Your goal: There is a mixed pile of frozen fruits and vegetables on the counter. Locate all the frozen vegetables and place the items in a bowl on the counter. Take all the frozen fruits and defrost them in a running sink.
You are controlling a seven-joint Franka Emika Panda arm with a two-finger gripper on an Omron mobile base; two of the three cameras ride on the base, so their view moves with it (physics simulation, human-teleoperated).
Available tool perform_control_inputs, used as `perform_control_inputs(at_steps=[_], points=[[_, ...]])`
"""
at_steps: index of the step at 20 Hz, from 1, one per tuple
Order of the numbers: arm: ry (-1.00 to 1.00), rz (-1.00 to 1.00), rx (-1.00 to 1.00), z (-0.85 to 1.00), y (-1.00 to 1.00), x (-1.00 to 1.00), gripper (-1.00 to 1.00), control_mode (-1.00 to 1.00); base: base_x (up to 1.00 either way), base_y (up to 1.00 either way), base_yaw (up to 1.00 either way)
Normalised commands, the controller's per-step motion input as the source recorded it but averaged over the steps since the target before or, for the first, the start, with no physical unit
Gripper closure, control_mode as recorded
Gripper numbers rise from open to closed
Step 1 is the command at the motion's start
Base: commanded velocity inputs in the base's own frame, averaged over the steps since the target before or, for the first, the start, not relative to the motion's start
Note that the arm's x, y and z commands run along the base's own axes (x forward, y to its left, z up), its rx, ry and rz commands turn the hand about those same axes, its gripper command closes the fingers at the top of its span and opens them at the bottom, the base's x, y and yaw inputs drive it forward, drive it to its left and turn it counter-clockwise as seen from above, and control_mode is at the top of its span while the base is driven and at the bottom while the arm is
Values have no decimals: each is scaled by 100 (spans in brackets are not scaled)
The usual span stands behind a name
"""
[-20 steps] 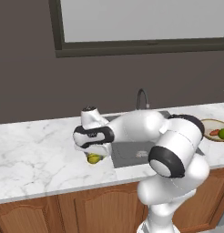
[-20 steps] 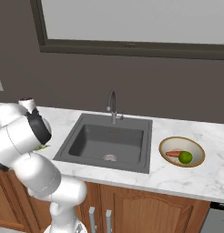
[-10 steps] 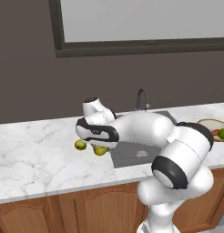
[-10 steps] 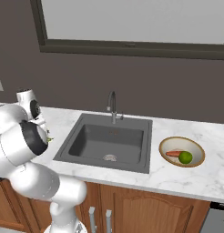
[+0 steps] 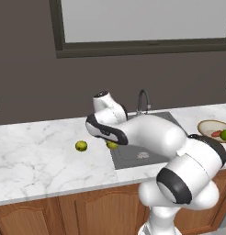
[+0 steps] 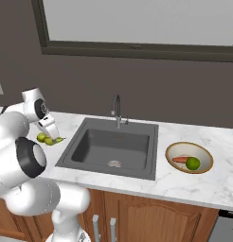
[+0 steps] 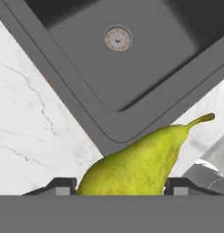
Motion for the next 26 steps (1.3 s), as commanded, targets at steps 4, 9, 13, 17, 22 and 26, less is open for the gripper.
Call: perform_control_inputs(at_steps=[4,9,13,17,22,26], points=[[-2,3,-1,12,-53,11,100,-100,0,0,0],[5,4,3,0,-67,28,100,-100,0,0,0],[0,10,2,0,-63,27,100,-100,0,0,0],[-1,12,1,-7,-56,29,100,-100,0,0,0],[0,10,3,-26,-46,21,100,-100,0,0,0],[0,5,5,-34,-33,12,100,-100,0,0,0]])
